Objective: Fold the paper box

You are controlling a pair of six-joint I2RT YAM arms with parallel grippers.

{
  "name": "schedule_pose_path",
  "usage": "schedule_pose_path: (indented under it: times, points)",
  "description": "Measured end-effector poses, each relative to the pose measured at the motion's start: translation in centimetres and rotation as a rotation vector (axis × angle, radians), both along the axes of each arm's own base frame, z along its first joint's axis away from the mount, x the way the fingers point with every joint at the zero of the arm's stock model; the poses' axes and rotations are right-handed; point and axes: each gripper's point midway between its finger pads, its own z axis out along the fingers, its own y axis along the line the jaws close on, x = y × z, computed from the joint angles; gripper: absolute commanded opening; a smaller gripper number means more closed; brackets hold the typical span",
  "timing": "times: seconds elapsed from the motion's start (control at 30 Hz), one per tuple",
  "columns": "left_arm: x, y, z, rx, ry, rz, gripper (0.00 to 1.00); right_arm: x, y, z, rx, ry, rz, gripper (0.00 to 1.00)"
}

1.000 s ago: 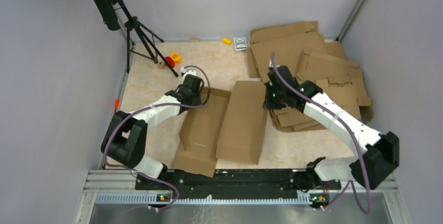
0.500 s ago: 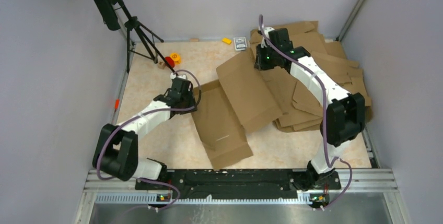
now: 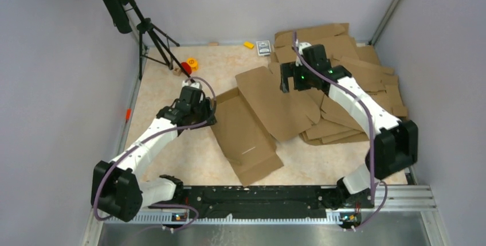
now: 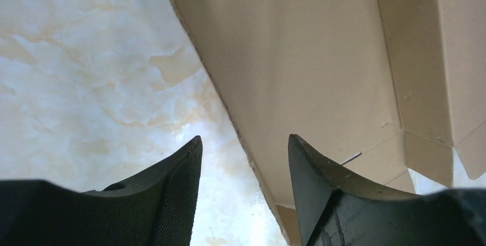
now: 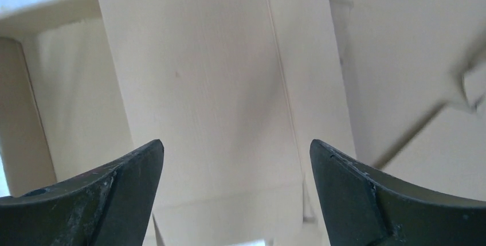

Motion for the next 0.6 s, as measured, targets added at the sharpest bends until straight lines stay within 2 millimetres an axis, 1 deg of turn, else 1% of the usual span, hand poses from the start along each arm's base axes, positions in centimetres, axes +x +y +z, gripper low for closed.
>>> schedule_pose_path:
  times: [0.07, 0.13, 0.2, 0.27, 0.33, 0.4, 0.47, 0.53, 0.6]
  points:
    - [0.5, 0.0, 0.7, 0.022, 0.001, -0.02, 0.57, -2.7, -1.2, -0.1, 0.006, 0.012, -0.027, 0.97]
    - [1.8, -0.5, 2.1, 0.034, -0.017, -0.049, 0.57, -4.8, -1.6, 0.1, 0.026, 0.01, -0.035, 0.97]
    - [3.8, -1.2, 3.9, 0.041, -0.067, -0.083, 0.56, -6.8, -1.5, 0.3, 0.048, 0.002, -0.028, 0.98]
    - [5.6, -1.7, 5.2, 0.057, -0.123, -0.121, 0.56, -9.0, -0.9, 0.1, 0.075, 0.001, 0.0, 0.98]
    - [7.3, -2.2, 5.8, 0.086, -0.166, -0.166, 0.57, -11.1, -0.5, -0.3, 0.102, 0.011, 0.027, 0.98]
    - [9.0, -2.8, 5.8, 0.132, -0.192, -0.228, 0.6, -12.6, -0.8, -0.8, 0.117, 0.02, 0.033, 0.98]
    - [10.6, -3.6, 5.1, 0.183, -0.2, -0.298, 0.79, -13.4, -1.2, -0.9, 0.122, 0.021, 0.028, 0.98]
    - [12.1, -4.1, 4.0, 0.252, -0.199, -0.375, 0.89, -14.0, -1.5, -0.4, 0.13, 0.012, 0.026, 0.98]
    - [13.6, -4.5, 2.8, 0.313, -0.184, -0.431, 0.88, -14.4, -1.7, 0.5, 0.144, -0.013, 0.028, 0.98]
